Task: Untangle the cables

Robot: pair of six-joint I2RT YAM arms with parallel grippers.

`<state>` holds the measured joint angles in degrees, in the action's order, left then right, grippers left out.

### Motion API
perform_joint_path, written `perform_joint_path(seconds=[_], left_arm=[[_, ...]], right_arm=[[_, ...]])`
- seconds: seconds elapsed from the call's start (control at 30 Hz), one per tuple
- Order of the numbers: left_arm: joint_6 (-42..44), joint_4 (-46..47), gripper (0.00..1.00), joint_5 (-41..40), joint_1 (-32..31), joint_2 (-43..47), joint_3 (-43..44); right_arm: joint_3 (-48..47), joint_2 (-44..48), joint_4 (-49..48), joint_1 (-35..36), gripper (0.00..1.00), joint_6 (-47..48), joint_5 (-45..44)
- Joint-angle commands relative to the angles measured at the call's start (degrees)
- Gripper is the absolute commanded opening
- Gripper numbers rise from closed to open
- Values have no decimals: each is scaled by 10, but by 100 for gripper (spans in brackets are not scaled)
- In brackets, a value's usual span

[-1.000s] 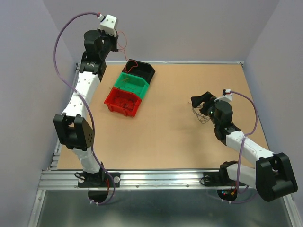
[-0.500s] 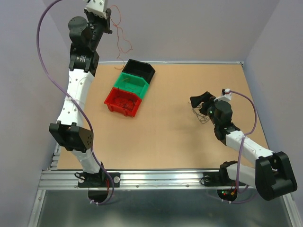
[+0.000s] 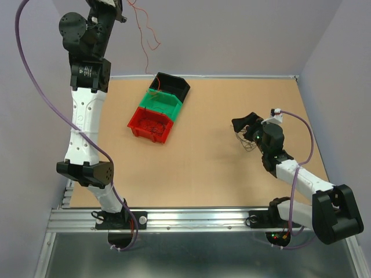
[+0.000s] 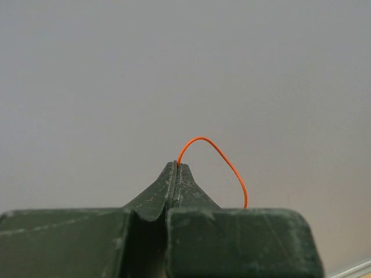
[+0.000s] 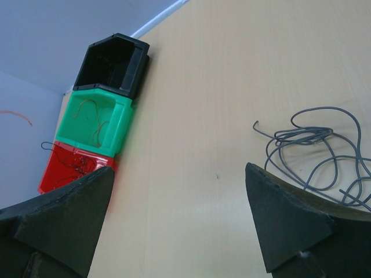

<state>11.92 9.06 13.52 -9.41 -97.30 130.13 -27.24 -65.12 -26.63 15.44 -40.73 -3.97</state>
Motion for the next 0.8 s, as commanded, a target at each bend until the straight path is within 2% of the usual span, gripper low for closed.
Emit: perform_joint_path(seconds=[0.0, 0.77], left_arm=[[6, 26, 0, 16, -7, 18, -25], [14, 46, 0, 34, -12, 32, -145]], right_arm=[[6, -2, -34, 1, 100, 7, 11], [9, 1, -37, 1, 100, 6, 22]])
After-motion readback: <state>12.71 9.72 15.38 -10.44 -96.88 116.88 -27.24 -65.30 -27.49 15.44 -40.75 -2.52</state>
